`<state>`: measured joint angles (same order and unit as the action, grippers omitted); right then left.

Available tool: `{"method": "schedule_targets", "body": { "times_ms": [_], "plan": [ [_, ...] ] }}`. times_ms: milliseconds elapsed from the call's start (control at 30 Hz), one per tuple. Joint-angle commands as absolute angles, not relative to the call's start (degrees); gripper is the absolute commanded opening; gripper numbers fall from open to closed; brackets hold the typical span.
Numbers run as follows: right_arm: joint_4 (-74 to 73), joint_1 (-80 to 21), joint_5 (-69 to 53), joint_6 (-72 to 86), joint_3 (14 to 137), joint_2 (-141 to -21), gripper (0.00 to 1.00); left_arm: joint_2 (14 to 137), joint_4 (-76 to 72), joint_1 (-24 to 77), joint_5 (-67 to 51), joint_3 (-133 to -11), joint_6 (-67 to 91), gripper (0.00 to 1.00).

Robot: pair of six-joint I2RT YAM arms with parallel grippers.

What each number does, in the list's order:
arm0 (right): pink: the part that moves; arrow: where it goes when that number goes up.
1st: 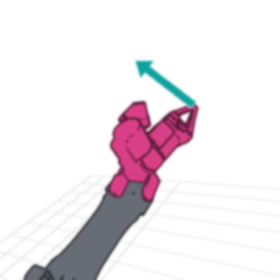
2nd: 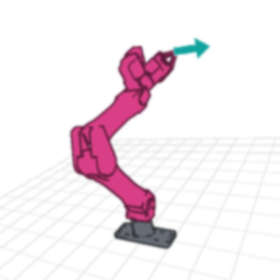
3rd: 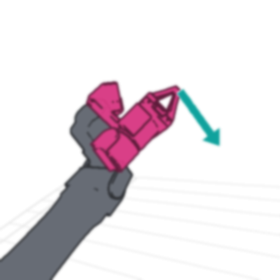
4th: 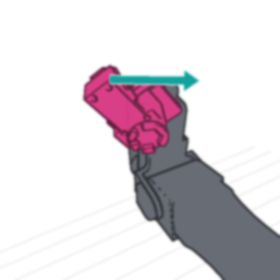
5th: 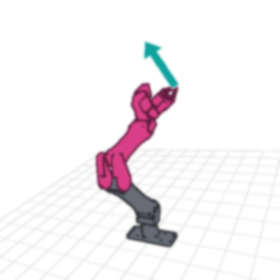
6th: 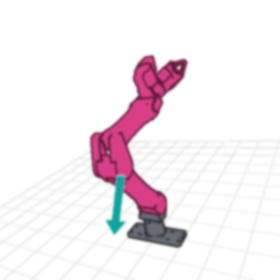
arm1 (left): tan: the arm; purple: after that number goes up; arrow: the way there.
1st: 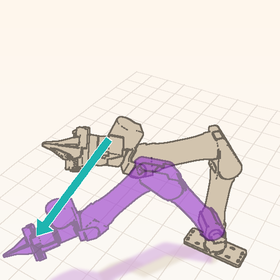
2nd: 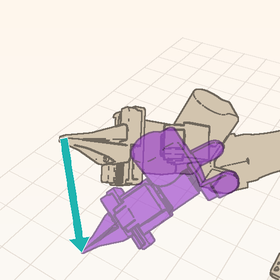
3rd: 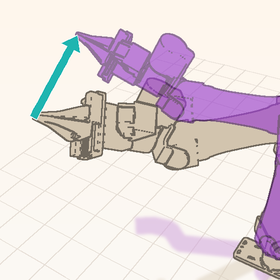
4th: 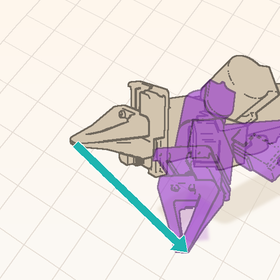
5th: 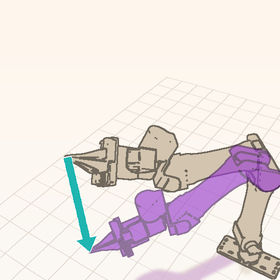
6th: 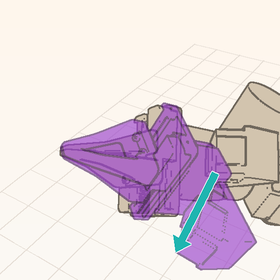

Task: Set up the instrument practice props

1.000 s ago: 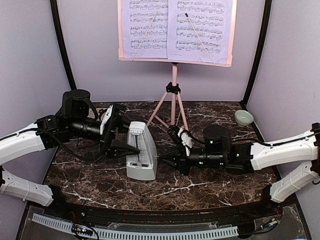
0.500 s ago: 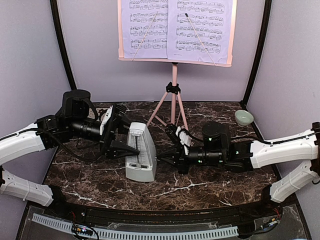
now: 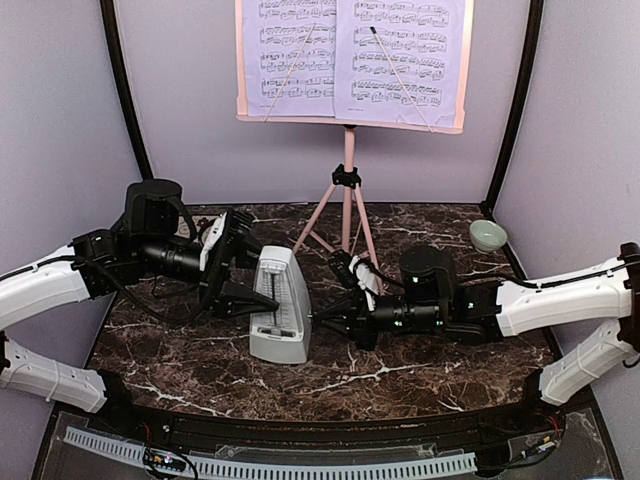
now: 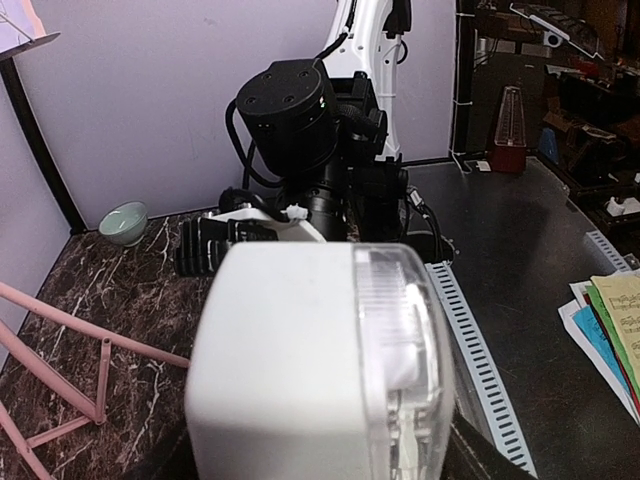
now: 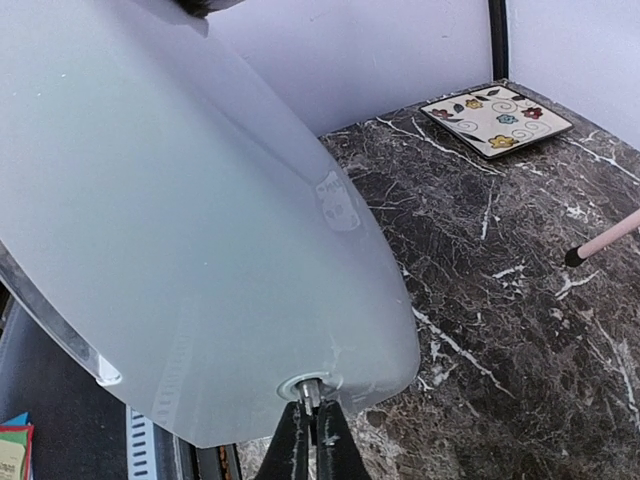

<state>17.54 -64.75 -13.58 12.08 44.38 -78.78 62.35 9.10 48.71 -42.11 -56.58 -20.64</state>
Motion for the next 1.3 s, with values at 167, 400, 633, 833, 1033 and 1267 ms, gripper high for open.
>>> {"method": "schedule_targets", "body": {
  "times_ms": [167,400,633,833,1033,1267],
  "plan": [
    [19.5,-63.46,-15.92,15.56,45.33,-78.4,0.0,60.39,4.17,49.08,-43.09,-61.89,-22.92,0.05],
    [20.93,-60.35,-23.88,26.32,44.75,-78.91,0.0,60.29,12.62,53.57,-36.05,-64.84,-34.38,0.04],
    [23.98,-56.89,-30.66,35.39,43.77,-80.73,0.0,59.25,16.9,57.57,-32.36,-65.83,-41.49,0.04],
    [33.04,-53.12,-36.47,45.69,40.79,-82.64,0.0,58.71,20.88,61.55,-28.36,-66.01,-48.22,0.04],
    [29.66,-52.82,-35.49,42.74,40.78,-82.39,0.0,58.8,12.37,61.7,-23.72,-60.17,-42.34,0.04],
    [28.14,-52.43,-32.5,39.65,35.23,-80.88,0.12,64.23,-2.36,55.5,-26.89,-55.42,-34.17,0.03]
  ]
}}
